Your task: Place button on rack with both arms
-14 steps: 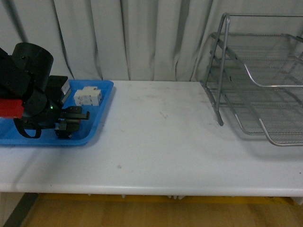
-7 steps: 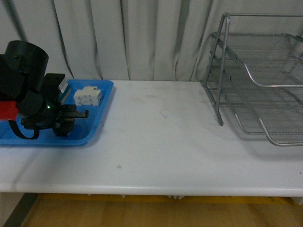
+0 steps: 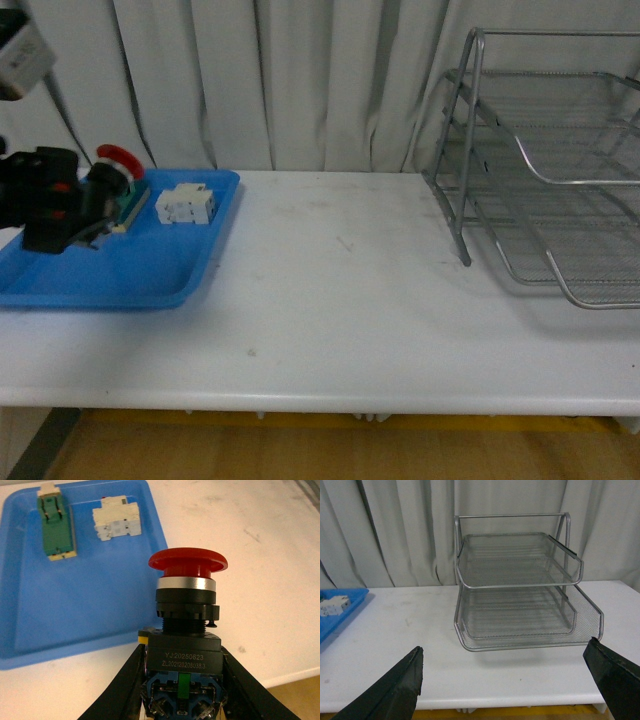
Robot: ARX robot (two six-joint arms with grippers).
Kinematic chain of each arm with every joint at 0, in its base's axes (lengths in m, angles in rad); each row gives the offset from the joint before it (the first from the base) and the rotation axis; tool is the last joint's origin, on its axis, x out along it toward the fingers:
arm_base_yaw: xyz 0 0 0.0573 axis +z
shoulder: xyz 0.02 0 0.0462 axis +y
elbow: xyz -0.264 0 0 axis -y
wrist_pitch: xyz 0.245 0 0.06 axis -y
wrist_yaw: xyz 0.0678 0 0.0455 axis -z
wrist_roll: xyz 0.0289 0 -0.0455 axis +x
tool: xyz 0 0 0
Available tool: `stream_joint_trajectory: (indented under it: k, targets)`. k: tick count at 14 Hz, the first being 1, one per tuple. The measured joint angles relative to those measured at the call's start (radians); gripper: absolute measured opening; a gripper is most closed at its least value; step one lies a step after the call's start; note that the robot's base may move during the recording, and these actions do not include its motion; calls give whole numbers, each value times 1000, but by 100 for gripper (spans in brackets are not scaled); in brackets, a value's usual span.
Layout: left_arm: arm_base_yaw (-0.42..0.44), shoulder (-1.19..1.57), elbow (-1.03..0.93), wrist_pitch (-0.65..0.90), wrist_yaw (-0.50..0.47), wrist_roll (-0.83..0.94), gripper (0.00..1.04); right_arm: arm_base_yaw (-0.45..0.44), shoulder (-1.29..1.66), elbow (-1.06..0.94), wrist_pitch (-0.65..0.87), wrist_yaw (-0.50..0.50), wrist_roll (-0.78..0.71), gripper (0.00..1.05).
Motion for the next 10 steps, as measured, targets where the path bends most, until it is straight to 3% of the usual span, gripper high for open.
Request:
stream_joint_trajectory:
  k: [3, 10]
  targets:
    - [45, -216, -134, -20, 4, 63, 36, 0, 0, 0, 0, 0, 0, 98]
    - [92, -232, -209, 6, 31, 73, 36, 0, 0, 0, 0, 0, 0, 98]
